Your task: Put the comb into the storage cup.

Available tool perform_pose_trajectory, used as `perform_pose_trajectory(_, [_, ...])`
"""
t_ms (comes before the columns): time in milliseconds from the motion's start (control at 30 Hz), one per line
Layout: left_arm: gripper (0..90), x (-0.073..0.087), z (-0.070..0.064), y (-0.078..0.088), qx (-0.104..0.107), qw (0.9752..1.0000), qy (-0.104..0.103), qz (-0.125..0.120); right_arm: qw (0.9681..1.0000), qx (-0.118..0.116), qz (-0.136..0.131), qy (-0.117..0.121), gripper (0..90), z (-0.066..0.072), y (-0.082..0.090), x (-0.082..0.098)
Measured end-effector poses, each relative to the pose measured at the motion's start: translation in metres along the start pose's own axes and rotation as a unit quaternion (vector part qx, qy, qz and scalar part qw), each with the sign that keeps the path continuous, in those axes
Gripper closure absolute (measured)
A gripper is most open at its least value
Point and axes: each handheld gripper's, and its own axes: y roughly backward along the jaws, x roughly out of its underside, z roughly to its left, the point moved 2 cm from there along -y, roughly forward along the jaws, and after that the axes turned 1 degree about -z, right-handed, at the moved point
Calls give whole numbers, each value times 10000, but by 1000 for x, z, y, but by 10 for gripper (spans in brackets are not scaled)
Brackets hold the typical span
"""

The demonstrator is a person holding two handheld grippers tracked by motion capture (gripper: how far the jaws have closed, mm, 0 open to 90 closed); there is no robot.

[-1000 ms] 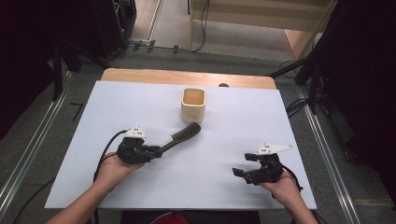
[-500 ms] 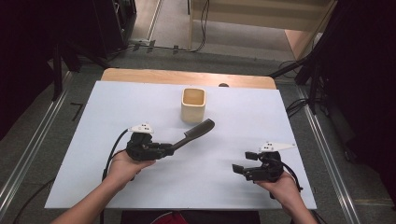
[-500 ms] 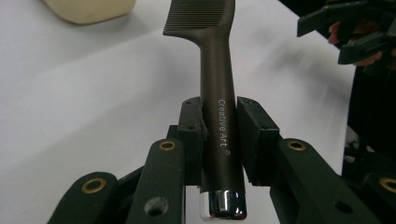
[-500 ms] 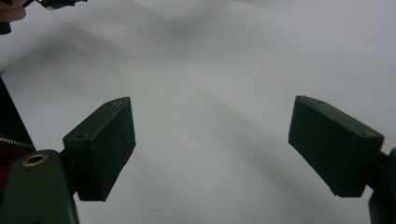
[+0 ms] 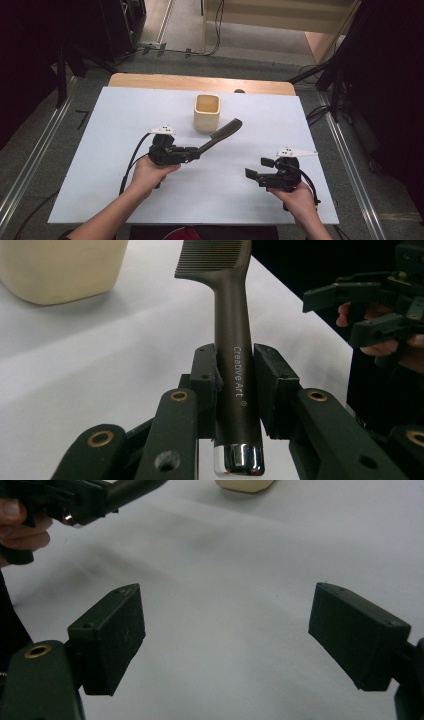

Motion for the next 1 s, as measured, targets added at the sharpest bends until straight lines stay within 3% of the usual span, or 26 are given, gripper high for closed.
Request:
perform_pose_trajectory(300, [735, -8, -6, -18, -22, 9991, 148, -386, 9997, 7, -35, -260, 136, 13, -5, -9])
perform_pose_trajectory(367, [735, -9, -8, -23, -47, 9987, 198, -471, 9995, 19, -73, -309, 175, 15, -7, -11])
perform_pose_trajectory(533, [735, -9, -10, -31, -105, 9977, 225, -636, 9988, 61, -271, -391, 175, 19, -11, -19])
perform_pose_trajectory(633, [735, -9, -9, -35, -106, 9961, 365, -794, 9976, 53, -444, -537, 181, 19, -13, -25])
perform_pose_trajectory(733, [735, -8, -8, -41, -98, 9944, 481, -939, 9975, 208, -544, -389, 200, 21, -15, -29])
perform_pose_trajectory(800, [735, -7, -10, -44, -128, 9940, 477, -978, 9972, 382, -585, -274, 204, 22, -18, -33])
perform_pose_trajectory(1000, [735, -5, -15, -55, -133, 9941, 402, -1000, 9952, 272, -732, -596, 229, 17, -22, -42])
